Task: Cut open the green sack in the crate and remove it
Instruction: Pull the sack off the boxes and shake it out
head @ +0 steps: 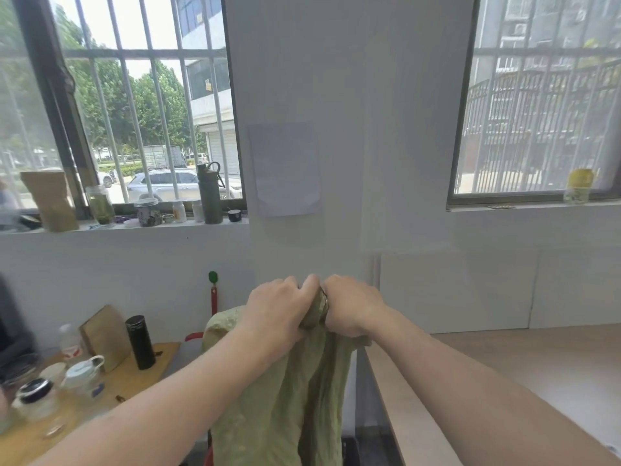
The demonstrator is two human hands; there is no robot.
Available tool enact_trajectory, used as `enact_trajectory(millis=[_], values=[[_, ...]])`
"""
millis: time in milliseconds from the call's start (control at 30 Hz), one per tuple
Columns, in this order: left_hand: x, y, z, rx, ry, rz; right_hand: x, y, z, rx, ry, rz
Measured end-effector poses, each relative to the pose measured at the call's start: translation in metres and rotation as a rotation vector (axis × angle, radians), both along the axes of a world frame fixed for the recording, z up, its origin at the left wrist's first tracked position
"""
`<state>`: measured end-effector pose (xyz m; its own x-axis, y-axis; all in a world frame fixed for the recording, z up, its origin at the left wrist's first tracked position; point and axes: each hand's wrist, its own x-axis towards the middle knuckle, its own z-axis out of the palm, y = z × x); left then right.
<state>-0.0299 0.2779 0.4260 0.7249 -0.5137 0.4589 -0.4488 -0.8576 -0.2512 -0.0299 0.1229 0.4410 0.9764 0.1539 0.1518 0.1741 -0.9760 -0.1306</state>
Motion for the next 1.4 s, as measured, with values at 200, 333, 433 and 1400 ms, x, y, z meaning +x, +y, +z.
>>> enact_trajectory(millis=[200, 333, 433, 1400], values=[[0.011, 0.001, -0.019, -0.118, -0.023, 0.036, 0.000, -0.003, 0.004, 0.128, 0.168, 0.063], [0.016, -0.001, -0.015, -0.100, 0.058, 0.022, -0.005, -0.004, -0.001, 0.033, 0.044, 0.062], [0.017, -0.001, -0.005, -0.153, 0.113, 0.038, -0.013, -0.002, -0.007, -0.272, -0.305, 0.028], [-0.021, 0.016, -0.044, -0.018, -0.288, -0.024, -0.020, 0.010, -0.023, 0.163, 0.179, -0.141]])
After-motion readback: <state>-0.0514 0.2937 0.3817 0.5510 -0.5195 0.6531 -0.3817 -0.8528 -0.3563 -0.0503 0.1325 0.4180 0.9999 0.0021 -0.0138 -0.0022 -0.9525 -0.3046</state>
